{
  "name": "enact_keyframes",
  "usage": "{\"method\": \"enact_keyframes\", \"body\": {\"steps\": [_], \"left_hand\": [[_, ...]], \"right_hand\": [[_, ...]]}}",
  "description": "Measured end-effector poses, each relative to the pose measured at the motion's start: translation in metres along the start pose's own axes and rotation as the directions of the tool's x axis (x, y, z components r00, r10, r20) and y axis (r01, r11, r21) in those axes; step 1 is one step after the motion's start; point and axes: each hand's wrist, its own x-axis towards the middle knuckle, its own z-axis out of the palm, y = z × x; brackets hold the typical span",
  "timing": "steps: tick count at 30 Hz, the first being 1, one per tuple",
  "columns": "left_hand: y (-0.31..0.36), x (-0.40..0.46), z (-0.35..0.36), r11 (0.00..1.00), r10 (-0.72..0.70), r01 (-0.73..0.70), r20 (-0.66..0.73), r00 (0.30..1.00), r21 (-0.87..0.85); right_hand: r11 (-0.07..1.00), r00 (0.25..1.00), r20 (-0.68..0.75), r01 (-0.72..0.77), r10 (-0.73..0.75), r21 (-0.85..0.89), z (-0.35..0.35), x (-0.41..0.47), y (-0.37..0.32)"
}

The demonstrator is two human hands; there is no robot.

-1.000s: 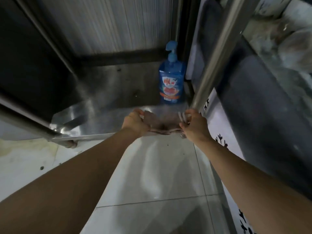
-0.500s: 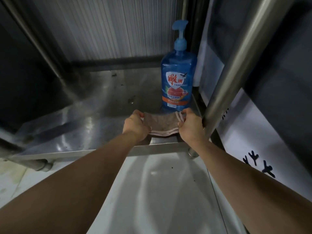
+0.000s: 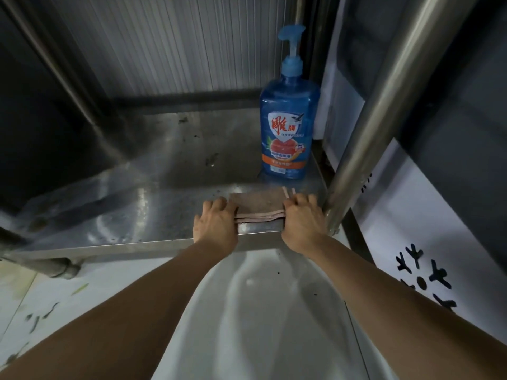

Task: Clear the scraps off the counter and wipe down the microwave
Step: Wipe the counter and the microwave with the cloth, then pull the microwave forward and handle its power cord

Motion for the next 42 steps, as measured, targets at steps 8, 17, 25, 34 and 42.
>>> {"method": "enact_keyframes", "body": {"steps": [8,17,25,34,42], "left_hand": [[0.006,-0.039,-0.068,0.998,-0.047,0.041,0.168,0.985,0.036],[0.052,-0.113,-0.215,0.999,0.006,-0.02,0.291,0.957,0.043],[0.094,-0.164,-0.361,1.0,0.003,0.003,0.347,0.938,-0.017],[0.137,-0.206,-0.518,0.999,0.047,-0.047,0.379,0.924,-0.008],[0.179,-0.217,-0.646,0.983,0.147,-0.173,0.321,0.936,0.056]], "right_hand": [[0.995,0.981,0.186,-0.073,0.06,0.063,-0.059,-0.045,-0.009],[0.998,0.944,0.328,-0.054,0.038,0.042,-0.21,-0.119,-0.04],[0.999,0.937,0.35,-0.018,0.008,0.027,-0.367,-0.164,-0.06],[0.998,0.966,0.255,0.047,-0.036,-0.038,-0.534,-0.193,-0.077],[0.996,0.981,0.187,0.071,-0.06,-0.048,-0.676,-0.204,-0.081]]}}
